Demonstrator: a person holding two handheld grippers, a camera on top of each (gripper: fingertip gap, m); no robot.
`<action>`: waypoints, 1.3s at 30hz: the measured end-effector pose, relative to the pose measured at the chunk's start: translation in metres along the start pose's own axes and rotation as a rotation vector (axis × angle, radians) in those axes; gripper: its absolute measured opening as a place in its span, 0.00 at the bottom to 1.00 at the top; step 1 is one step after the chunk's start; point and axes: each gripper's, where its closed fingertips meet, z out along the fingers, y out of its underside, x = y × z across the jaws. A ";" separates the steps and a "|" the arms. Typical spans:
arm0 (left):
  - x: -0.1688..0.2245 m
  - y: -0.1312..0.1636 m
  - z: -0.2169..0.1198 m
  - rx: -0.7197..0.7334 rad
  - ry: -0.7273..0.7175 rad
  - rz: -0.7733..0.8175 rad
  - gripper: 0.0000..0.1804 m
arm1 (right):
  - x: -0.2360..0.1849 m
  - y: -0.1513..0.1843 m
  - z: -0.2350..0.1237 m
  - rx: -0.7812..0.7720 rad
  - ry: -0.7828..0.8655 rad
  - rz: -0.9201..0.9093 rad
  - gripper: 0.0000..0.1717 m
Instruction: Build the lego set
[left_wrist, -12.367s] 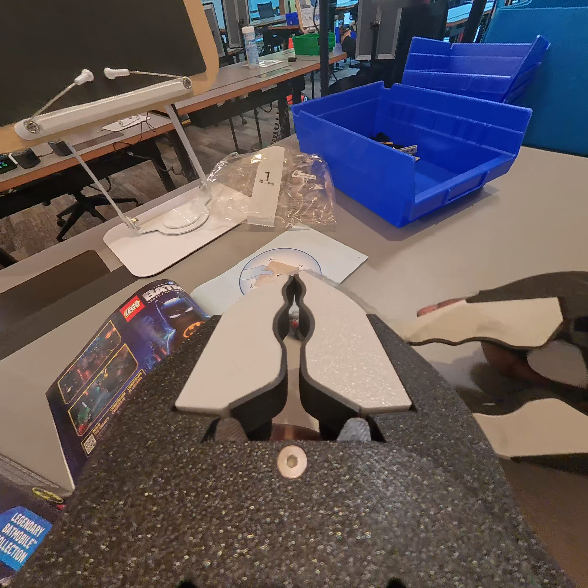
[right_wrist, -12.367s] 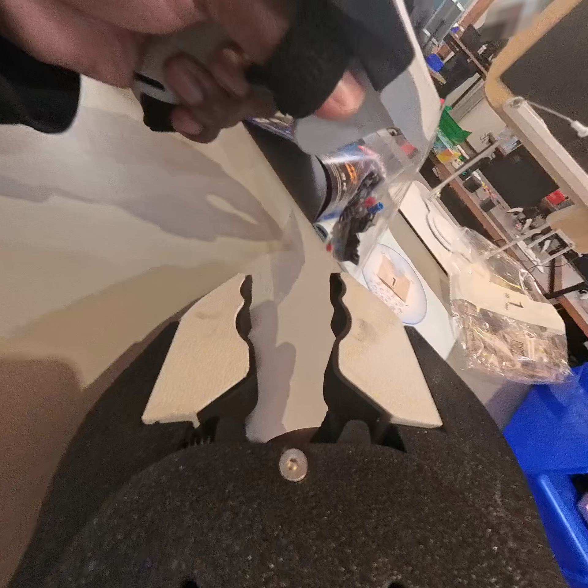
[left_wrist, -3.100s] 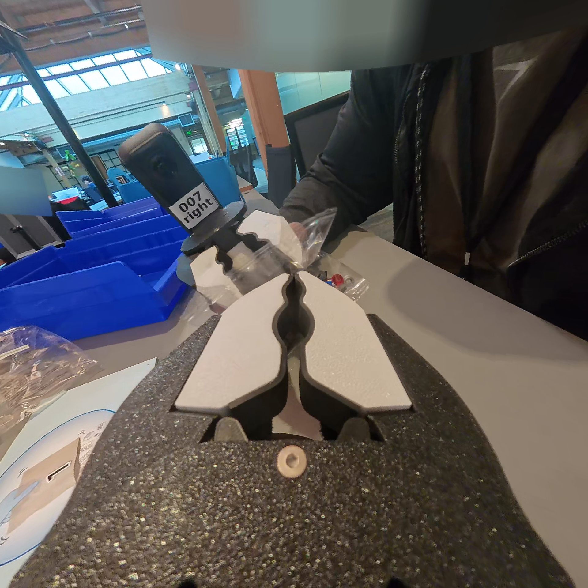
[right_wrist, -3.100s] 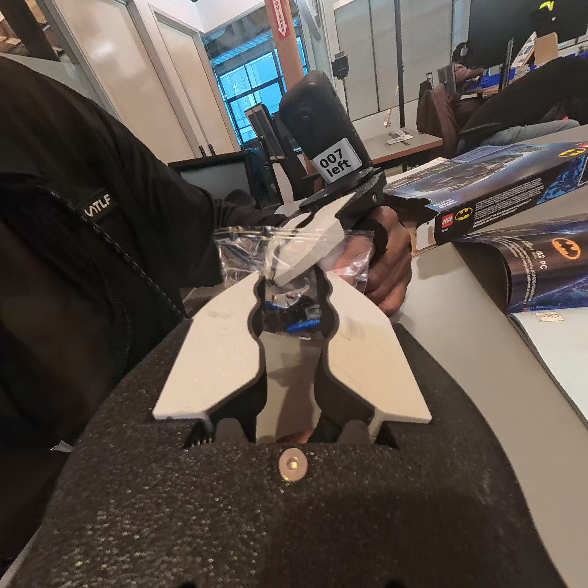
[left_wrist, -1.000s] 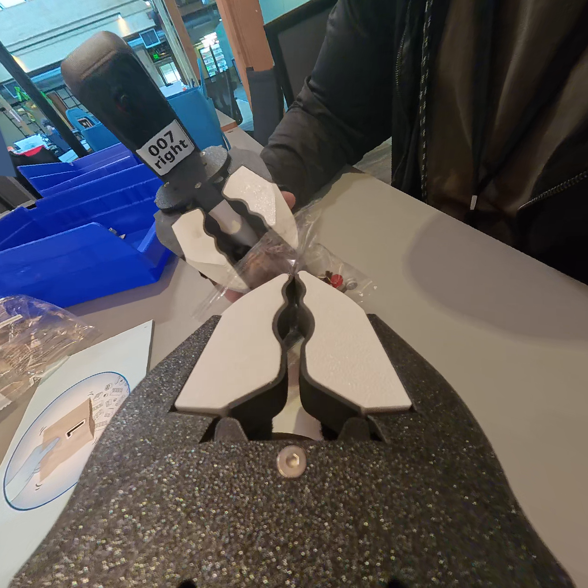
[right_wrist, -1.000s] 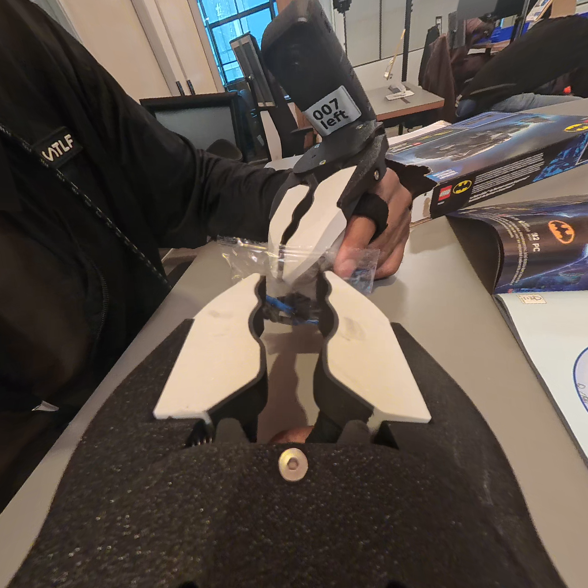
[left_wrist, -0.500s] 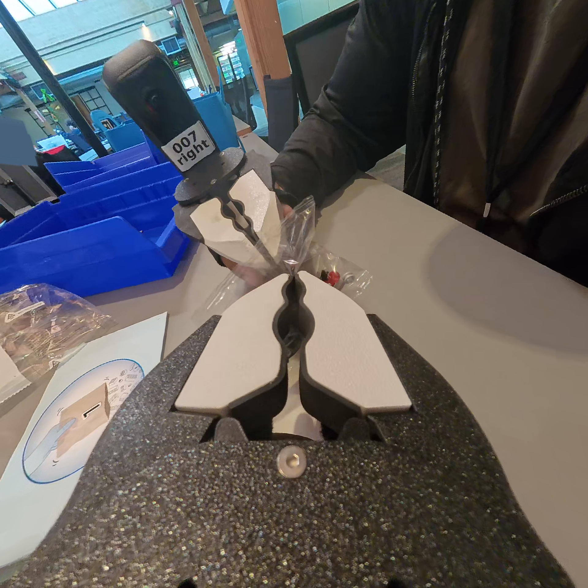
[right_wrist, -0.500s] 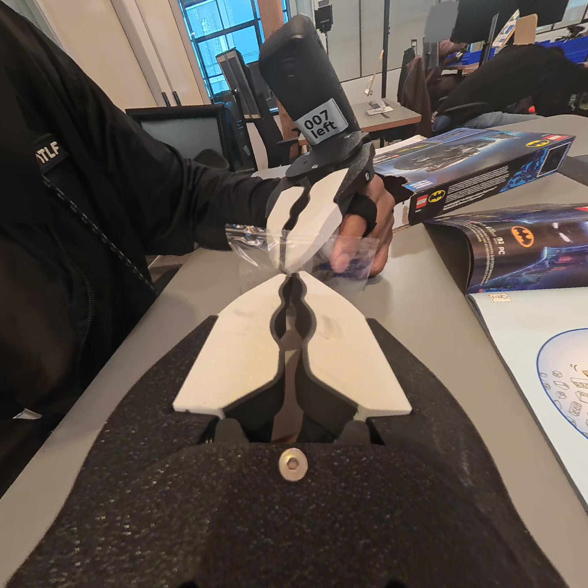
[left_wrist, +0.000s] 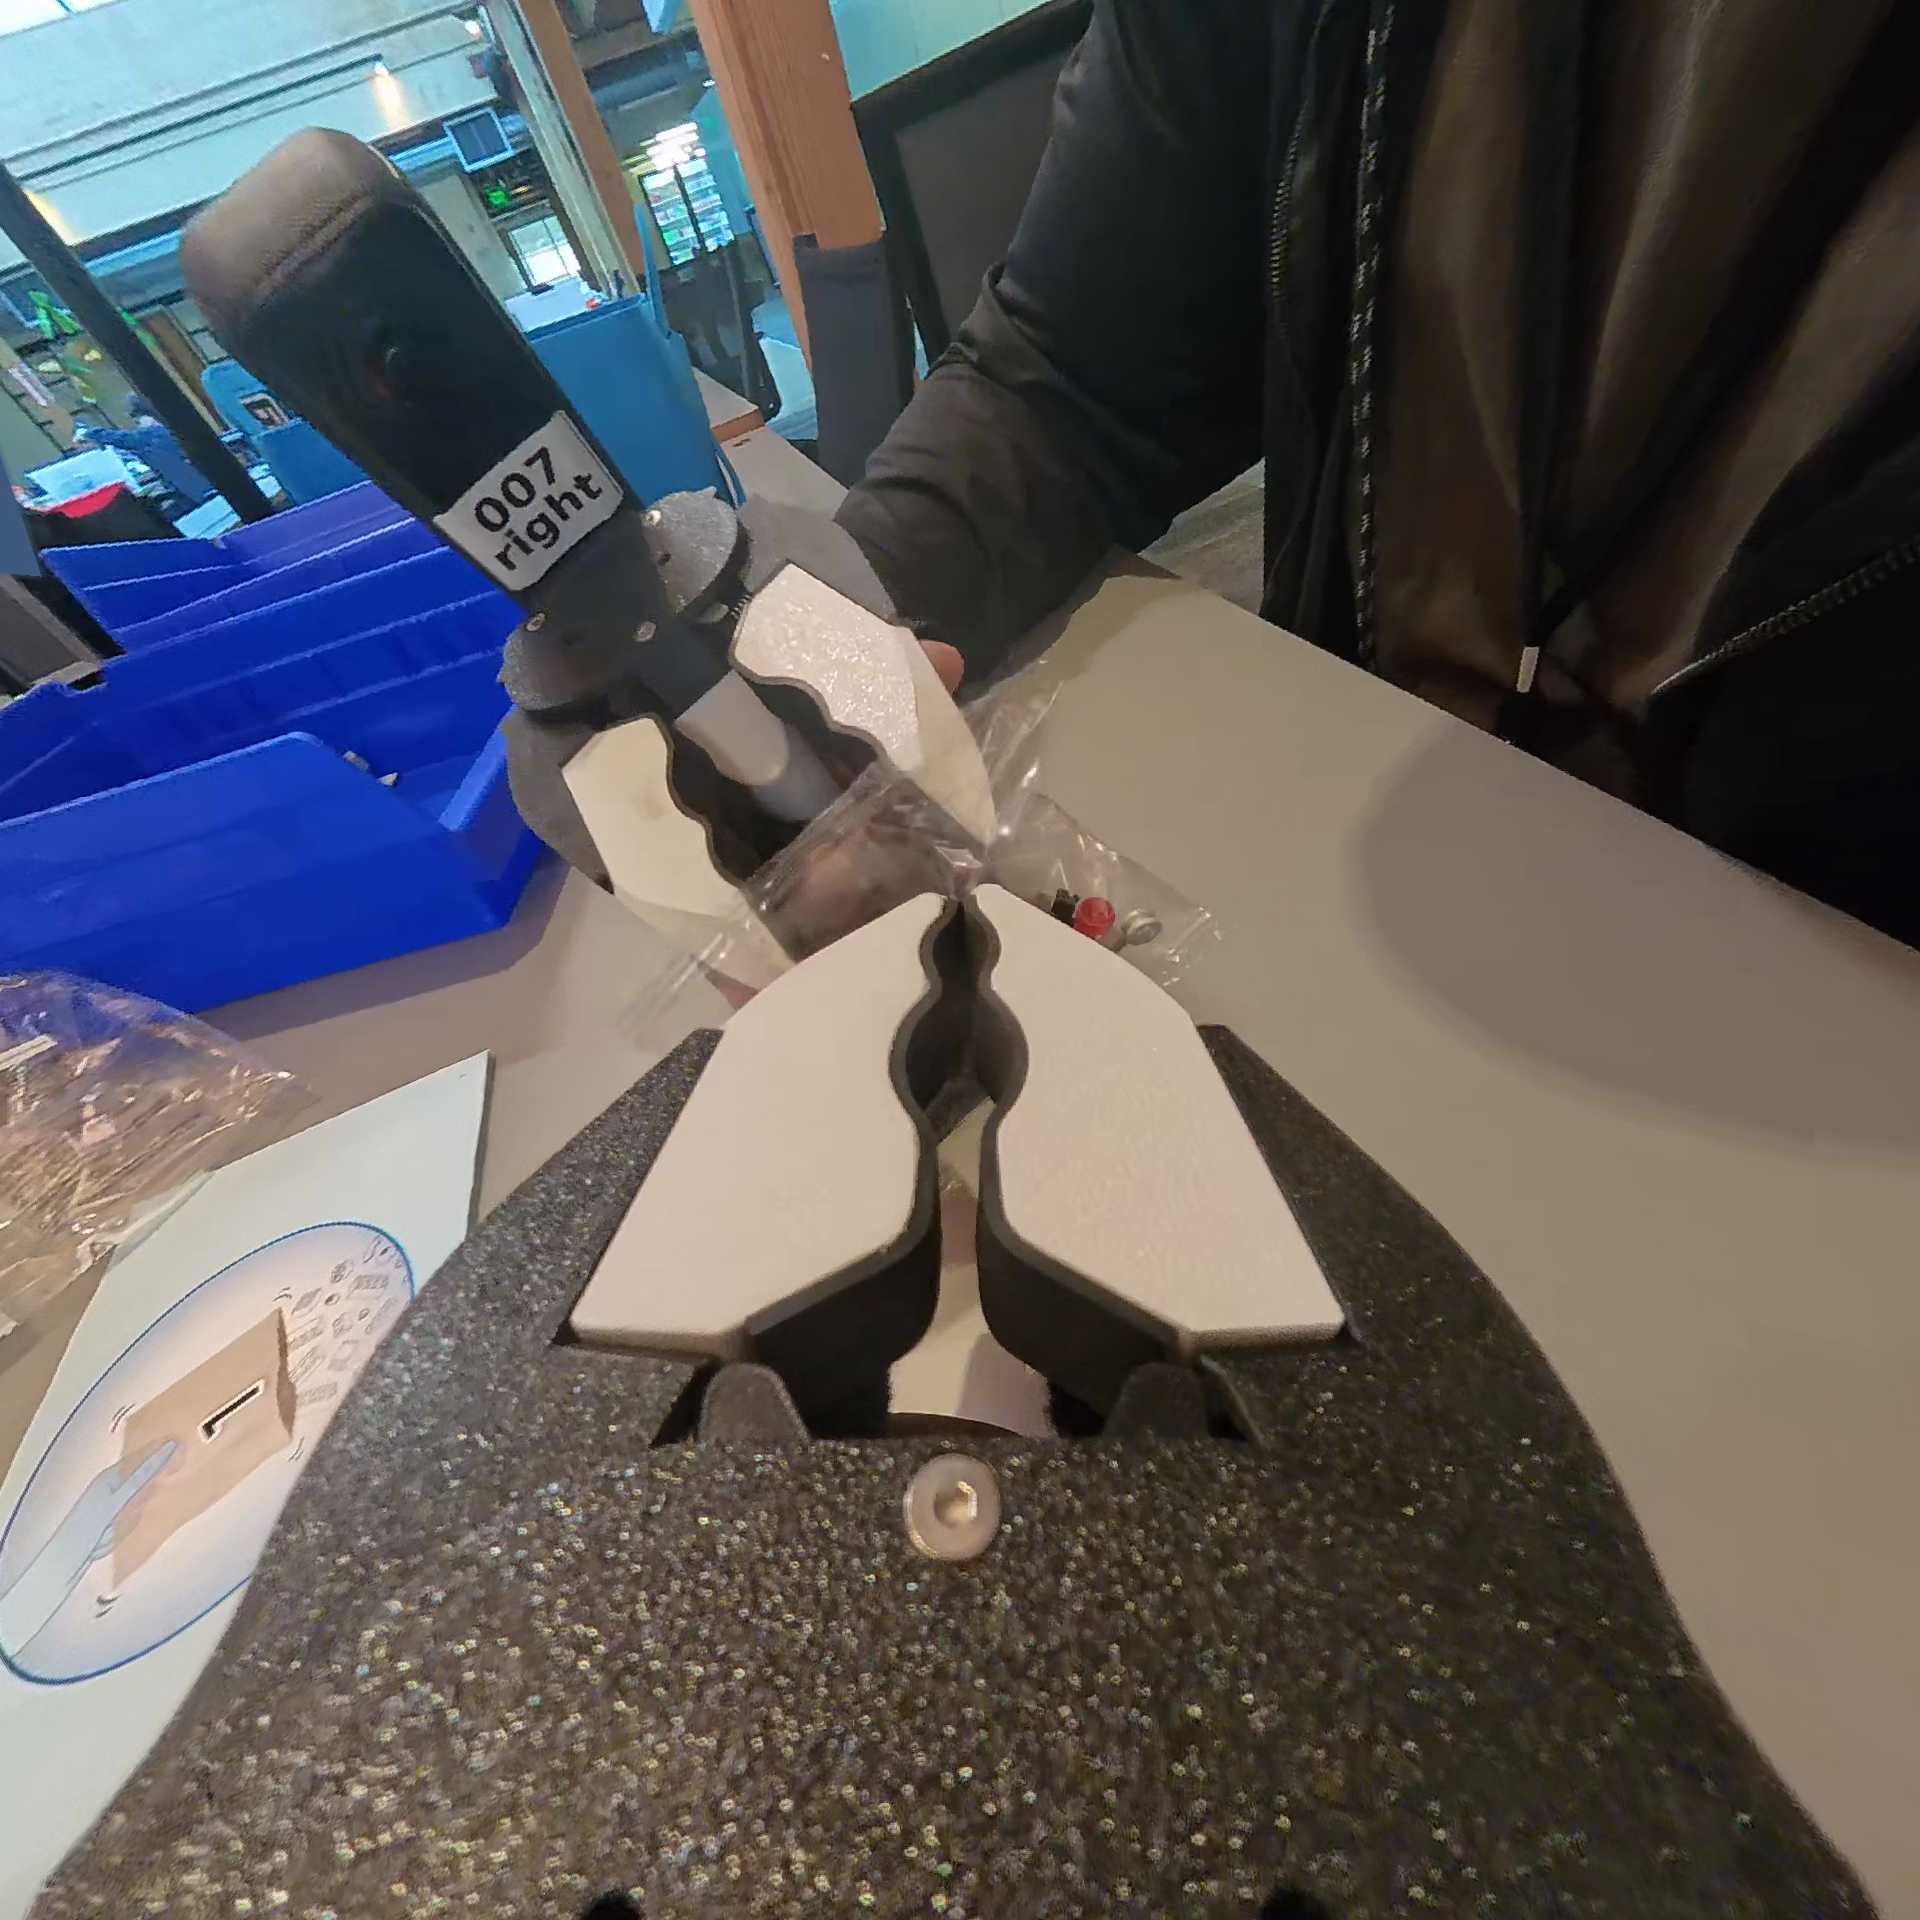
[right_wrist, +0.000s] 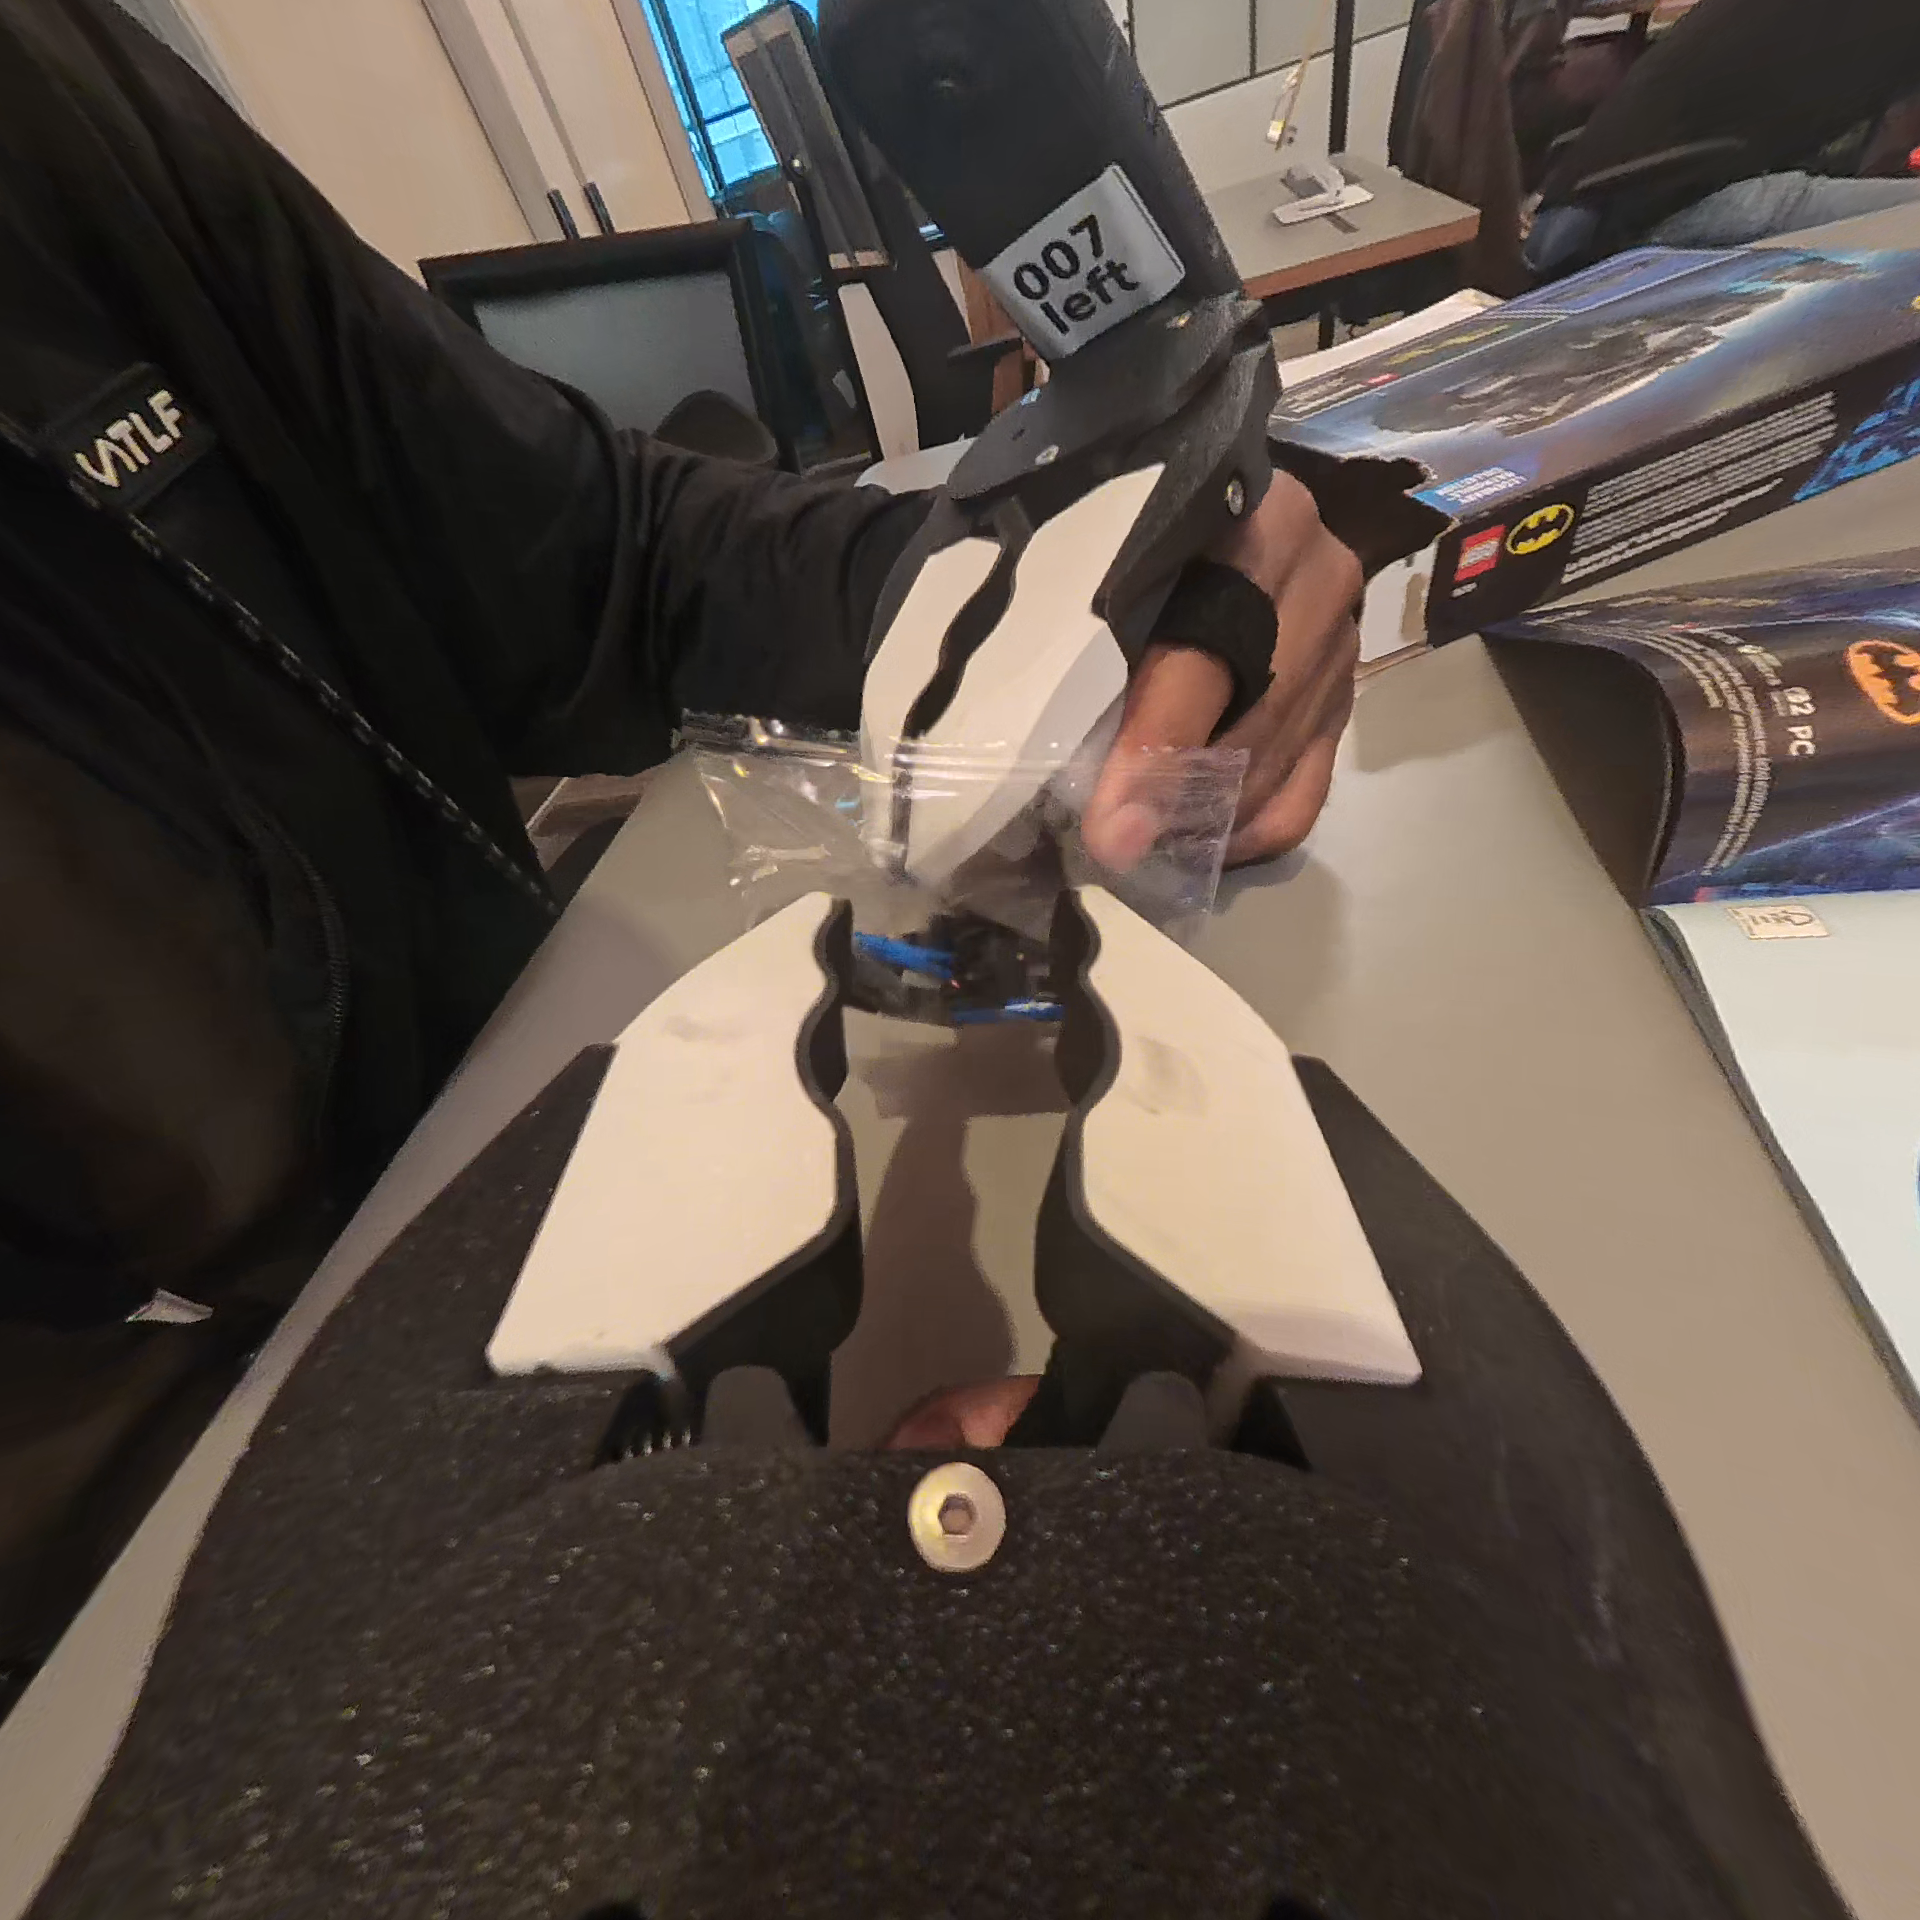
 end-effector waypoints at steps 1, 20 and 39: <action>0.001 0.000 0.002 -0.004 0.006 0.001 0.00 | -0.002 -0.001 0.001 0.005 -0.004 0.000 0.19; -0.014 0.005 -0.011 -0.013 -0.071 -0.024 0.00 | 0.007 -0.005 -0.010 0.040 0.047 -0.047 0.00; -0.040 -0.007 -0.023 0.122 -0.145 -0.316 0.11 | 0.011 -0.021 -0.031 0.168 0.125 -0.236 0.00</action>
